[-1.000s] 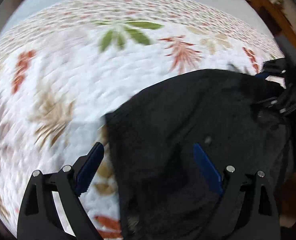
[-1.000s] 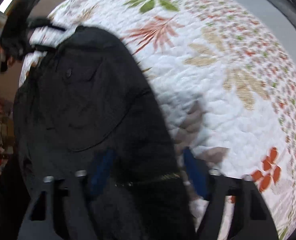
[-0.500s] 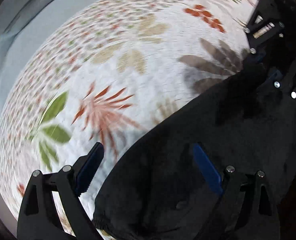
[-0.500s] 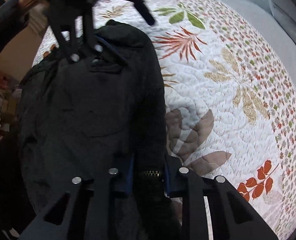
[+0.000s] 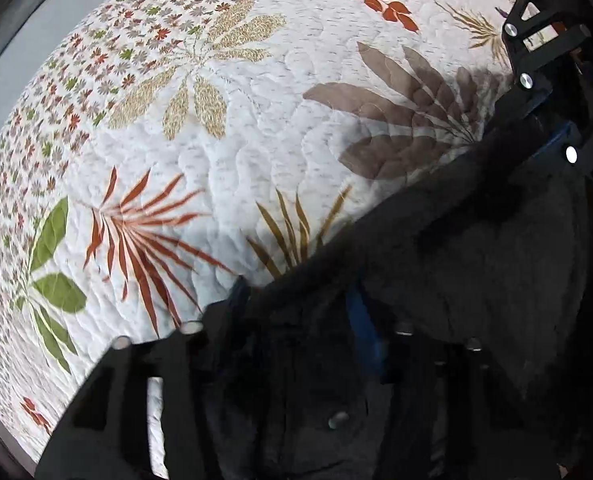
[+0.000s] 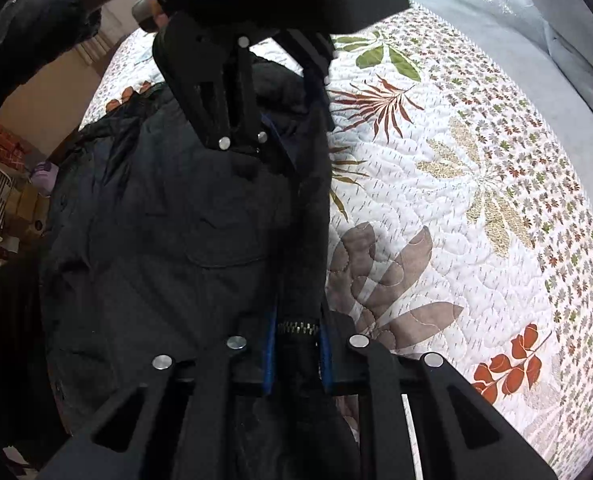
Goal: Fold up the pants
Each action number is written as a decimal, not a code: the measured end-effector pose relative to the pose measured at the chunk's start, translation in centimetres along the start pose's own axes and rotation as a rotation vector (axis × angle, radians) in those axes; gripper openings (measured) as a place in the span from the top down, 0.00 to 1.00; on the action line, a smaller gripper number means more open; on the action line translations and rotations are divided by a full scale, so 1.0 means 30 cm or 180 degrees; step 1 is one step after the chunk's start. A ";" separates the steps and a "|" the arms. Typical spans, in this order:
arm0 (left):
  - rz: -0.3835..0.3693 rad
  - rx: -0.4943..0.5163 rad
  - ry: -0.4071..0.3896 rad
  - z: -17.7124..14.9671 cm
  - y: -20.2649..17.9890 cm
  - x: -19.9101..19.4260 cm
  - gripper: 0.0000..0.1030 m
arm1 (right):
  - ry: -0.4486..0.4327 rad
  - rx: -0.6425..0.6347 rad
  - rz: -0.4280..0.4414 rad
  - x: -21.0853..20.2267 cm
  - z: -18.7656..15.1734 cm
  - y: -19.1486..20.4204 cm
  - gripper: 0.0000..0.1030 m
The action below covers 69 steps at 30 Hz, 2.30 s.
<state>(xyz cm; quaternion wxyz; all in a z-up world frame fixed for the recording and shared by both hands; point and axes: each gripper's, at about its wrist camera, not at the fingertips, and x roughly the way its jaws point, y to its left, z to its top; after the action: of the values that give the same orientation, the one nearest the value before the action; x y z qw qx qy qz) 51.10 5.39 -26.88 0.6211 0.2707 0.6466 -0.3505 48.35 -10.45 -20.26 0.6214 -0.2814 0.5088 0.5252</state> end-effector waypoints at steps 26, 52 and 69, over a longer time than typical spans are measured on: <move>0.0614 0.0039 -0.1006 -0.600 -0.577 -0.511 0.90 | -0.0732 -0.0436 -0.0283 -0.370 -0.152 0.683 0.86; -0.0066 -0.0707 -0.1520 -1.062 -0.901 -0.304 0.82 | -0.0601 -0.0091 0.0230 0.032 -0.388 1.088 0.85; -0.0244 -0.1139 -0.1654 -0.911 -0.829 -0.218 0.42 | -0.0872 0.0340 0.0205 -0.018 -0.461 1.098 0.54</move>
<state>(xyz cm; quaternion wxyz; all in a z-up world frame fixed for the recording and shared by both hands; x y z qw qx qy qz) 15.33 12.40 -17.94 0.7896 0.0340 0.5275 -0.3117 12.80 -13.33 -18.16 0.6820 -0.1572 0.4552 0.5504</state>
